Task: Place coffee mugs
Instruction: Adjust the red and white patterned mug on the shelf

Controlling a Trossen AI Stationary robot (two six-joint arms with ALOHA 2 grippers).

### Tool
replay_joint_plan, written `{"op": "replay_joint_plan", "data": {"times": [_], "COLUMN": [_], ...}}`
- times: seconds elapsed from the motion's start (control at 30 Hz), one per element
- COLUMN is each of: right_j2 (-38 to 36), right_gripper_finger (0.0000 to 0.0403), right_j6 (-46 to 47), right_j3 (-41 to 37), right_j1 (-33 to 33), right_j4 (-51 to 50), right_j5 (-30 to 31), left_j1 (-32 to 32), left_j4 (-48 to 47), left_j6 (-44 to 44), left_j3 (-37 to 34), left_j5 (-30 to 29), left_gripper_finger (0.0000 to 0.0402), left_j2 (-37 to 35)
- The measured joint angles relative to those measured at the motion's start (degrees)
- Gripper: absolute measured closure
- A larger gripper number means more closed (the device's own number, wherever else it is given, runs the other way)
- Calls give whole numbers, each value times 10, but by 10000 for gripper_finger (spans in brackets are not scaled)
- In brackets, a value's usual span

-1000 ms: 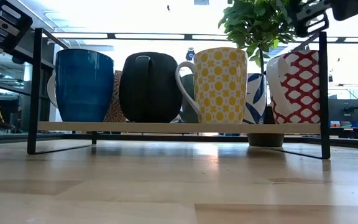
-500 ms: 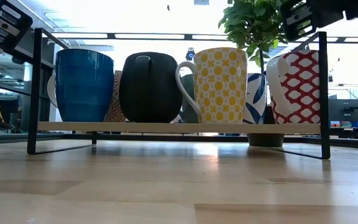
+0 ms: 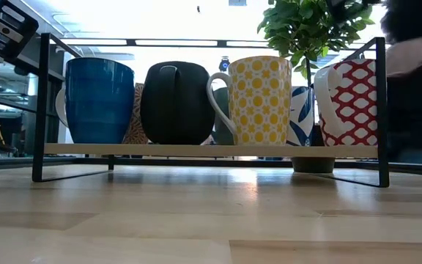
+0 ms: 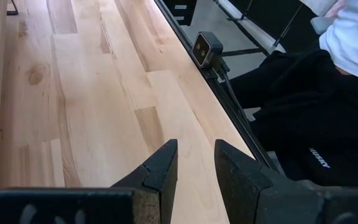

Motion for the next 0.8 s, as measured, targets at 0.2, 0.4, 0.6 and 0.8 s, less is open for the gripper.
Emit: {"op": "replay_joint_plan", "data": {"times": [0.2, 0.4, 0.6, 0.8], "right_j2": [-1, -2, 19, 51], "right_gripper_finger": [308, 308, 308, 308], "right_j6": [48, 148, 176, 150], "right_j3": [187, 262, 263, 263], "right_j1": [1, -3, -22, -66], "right_j4": [-347, -487, -519, -539], "right_j5": [92, 109, 130, 107], "left_j1": [0, 0, 0, 0], "left_j4": [0, 0, 0, 0], "left_j6": [0, 0, 0, 0], "left_j3": [0, 0, 0, 0], "left_j5": [0, 0, 0, 0], "left_gripper_finger": [307, 307, 307, 307], "left_j2": [0, 0, 0, 0]}}
